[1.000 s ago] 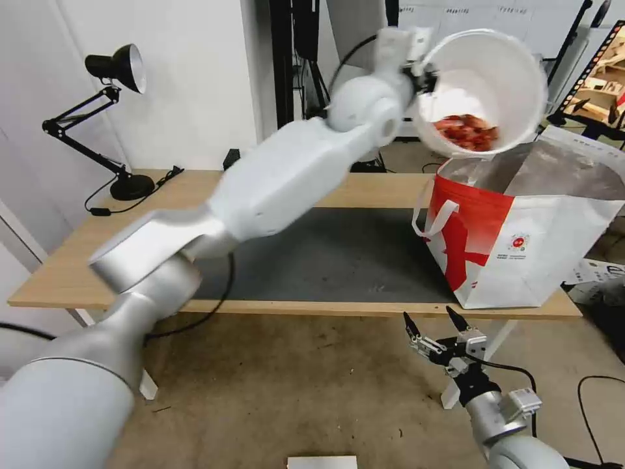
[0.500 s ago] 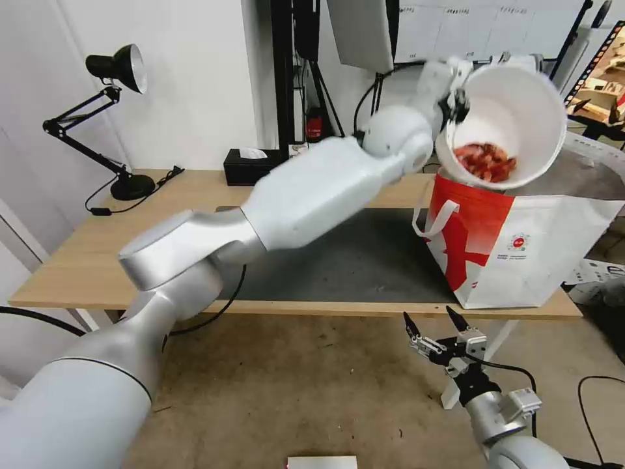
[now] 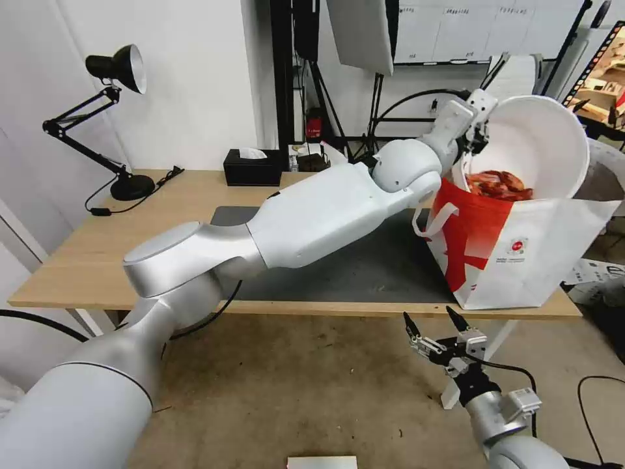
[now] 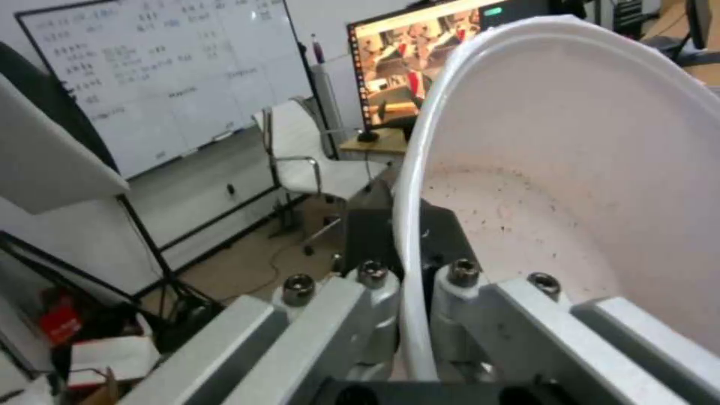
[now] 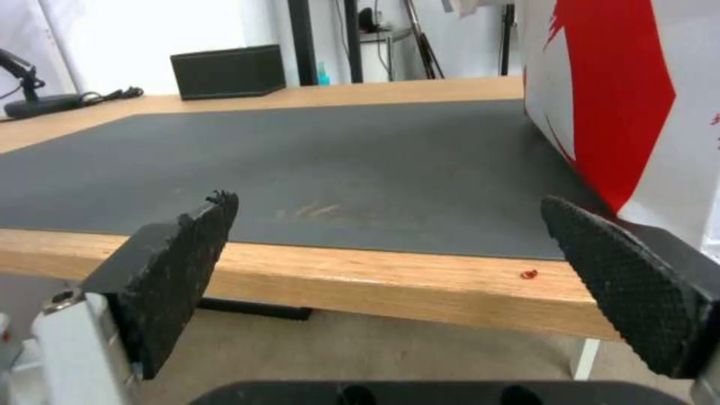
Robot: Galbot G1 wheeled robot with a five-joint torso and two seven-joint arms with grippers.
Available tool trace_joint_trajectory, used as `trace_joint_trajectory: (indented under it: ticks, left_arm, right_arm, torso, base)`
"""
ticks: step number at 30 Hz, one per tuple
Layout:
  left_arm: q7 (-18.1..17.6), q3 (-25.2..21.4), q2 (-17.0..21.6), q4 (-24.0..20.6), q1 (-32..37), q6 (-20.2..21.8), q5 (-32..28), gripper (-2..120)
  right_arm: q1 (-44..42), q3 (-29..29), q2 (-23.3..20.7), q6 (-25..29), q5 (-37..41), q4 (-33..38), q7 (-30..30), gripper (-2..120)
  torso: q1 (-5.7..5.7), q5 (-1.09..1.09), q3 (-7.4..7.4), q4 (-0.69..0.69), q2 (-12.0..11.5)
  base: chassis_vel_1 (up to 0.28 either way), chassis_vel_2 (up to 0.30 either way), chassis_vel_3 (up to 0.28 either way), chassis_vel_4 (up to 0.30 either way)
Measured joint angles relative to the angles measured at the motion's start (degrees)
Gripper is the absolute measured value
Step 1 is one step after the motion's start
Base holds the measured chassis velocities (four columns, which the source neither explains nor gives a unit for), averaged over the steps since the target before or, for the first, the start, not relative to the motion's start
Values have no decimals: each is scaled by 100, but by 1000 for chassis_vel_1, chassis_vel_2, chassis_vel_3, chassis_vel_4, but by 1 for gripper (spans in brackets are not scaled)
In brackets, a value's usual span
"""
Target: Pick up the trash from the table and place it into the takeout bag.
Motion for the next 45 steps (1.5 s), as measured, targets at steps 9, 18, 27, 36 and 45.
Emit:
trace_joint_trajectory:
  ticks: [9, 18, 27, 36, 45]
  left_arm:
    - [-127, -65, 18, -179, 105, 257, -484, 37]
    - [-350, -174, 464, -778, 265, 310, -655, 72]
    - [-677, -482, 2244, -2405, 1122, 299, -677, 98]
    - [-532, -2534, 4239, -4216, 3843, 130, 79, 100]
    - [-342, -5052, 4717, -5223, 7411, -457, 1432, 100]
  right_arm:
    - [0, 0, 0, 0, 0, 0, 0, 100]
    - [0, 0, 0, 0, 0, 0, 0, 100]
    - [0, 0, 0, 0, 0, 0, -1, 100]
    - [0, 0, 0, 0, 0, 0, -1, 100]
    - [0, 0, 0, 1, 0, 0, -1, 100]
  torso:
    - [0, 0, 0, 0, 0]
    - [0, 0, 0, -2, 0]
    - [0, -4, 0, 1, 0]
    - [0, -4, -1, 2, 0]
    - [-1, -1, -1, -1, 1]
  base:
    - [0, 0, 0, 0]
    - [0, 0, 0, 0]
    - [0, 0, 0, 0]
    - [0, 0, 0, 0]
    - [0, 0, 0, 0]
